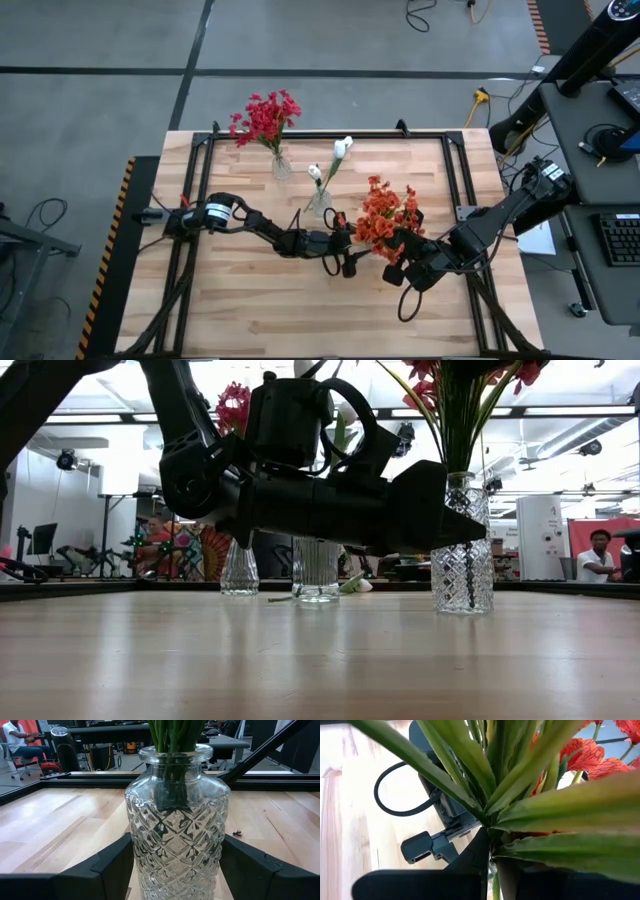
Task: Sort flowers into vase by color
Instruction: Put the orange sprig flower into the bottom right transparent glass vase
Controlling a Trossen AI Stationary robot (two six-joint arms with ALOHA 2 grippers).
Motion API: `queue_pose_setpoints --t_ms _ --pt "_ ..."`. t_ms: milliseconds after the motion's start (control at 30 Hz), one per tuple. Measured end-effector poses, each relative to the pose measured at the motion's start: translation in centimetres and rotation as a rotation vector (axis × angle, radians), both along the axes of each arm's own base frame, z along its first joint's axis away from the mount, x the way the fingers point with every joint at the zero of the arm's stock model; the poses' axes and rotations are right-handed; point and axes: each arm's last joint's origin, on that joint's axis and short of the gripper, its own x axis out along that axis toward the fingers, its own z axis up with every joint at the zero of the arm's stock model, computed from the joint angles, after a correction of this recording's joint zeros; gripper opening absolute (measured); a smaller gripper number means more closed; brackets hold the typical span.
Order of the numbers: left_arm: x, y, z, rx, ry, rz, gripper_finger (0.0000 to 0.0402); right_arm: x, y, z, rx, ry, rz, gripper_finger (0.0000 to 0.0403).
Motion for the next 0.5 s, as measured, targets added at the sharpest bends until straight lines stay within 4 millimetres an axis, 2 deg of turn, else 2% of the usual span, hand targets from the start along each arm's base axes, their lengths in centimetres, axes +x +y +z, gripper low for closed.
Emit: queue_pose_setpoints --t_ms 500 --pt "-0.01 0.00 -0.01 0.000 0.000 -0.001 0.0246 0.12 0.09 -0.10 0.012 -0.009 0.008 0.0013"
